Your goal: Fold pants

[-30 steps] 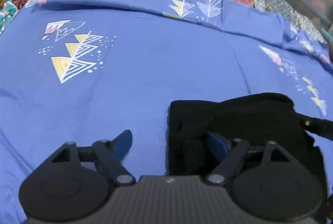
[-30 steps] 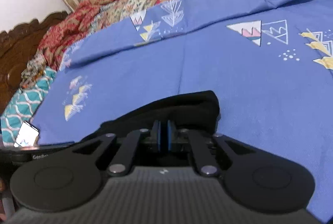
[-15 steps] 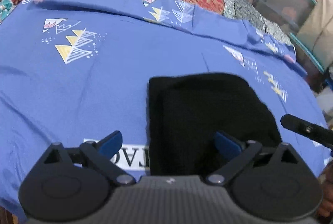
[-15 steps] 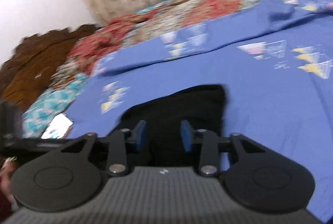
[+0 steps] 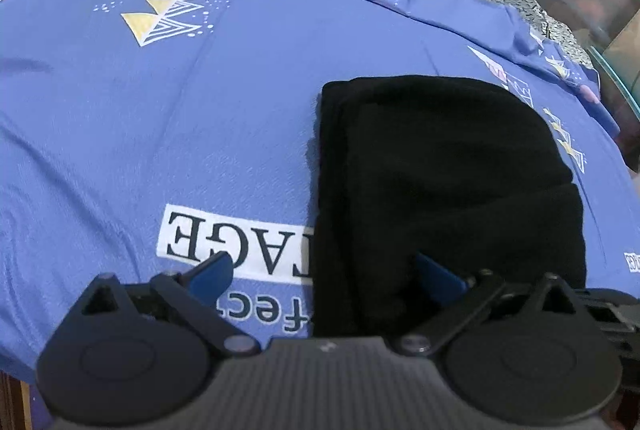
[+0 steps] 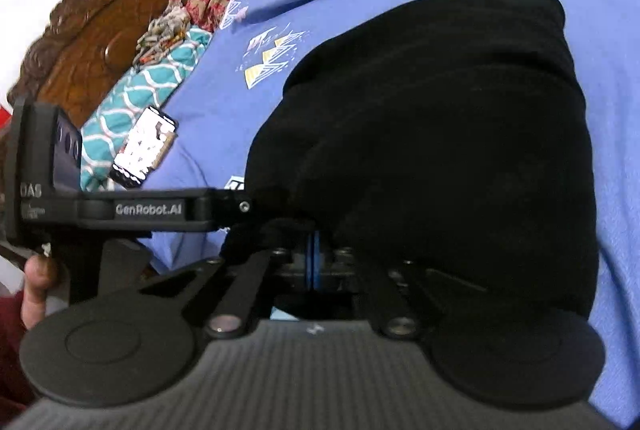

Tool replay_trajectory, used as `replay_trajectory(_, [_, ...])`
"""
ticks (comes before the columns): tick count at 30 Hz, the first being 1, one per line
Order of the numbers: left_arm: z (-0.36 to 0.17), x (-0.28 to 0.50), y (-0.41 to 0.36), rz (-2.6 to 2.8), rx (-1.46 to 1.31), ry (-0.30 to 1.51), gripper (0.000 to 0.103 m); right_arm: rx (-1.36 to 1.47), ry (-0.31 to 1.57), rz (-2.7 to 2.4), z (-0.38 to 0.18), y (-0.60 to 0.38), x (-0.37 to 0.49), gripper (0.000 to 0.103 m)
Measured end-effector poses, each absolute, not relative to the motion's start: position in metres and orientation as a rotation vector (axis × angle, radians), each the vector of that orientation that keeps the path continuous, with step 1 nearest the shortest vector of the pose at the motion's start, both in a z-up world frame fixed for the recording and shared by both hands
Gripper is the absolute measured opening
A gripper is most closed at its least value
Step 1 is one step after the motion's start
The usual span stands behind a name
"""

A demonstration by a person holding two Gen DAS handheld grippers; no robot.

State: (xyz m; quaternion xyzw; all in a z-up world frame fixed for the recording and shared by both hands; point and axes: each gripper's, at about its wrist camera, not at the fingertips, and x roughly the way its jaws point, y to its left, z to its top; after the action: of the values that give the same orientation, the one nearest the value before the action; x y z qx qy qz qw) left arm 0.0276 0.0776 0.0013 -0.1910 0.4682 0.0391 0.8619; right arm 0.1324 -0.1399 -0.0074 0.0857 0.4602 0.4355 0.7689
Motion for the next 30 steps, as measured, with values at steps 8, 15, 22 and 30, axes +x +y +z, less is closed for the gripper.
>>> replay_trajectory(8, [0.004, 0.025, 0.076, 0.078, -0.401, 0.976, 0.103, 0.227, 0.978, 0.963, -0.003, -0.152, 0.119, 0.007])
replay_trajectory(15, [0.005, 0.026, 0.074, 0.083, -0.398, 0.976, 0.103, 0.270, 0.908, 1.000, 0.017, -0.174, 0.111, 0.042])
replay_trajectory(22, [0.002, 0.025, 0.076, 0.077, -0.418, 0.976, 0.103, 0.409, 0.788, 0.840, 0.033, -0.222, 0.116, 0.051])
replay_trajectory(30, [-0.003, 0.024, 0.079, 0.067, -0.435, 0.974, 0.103, 0.776, 0.938, 0.570, -0.018, -0.277, 0.134, 0.060])
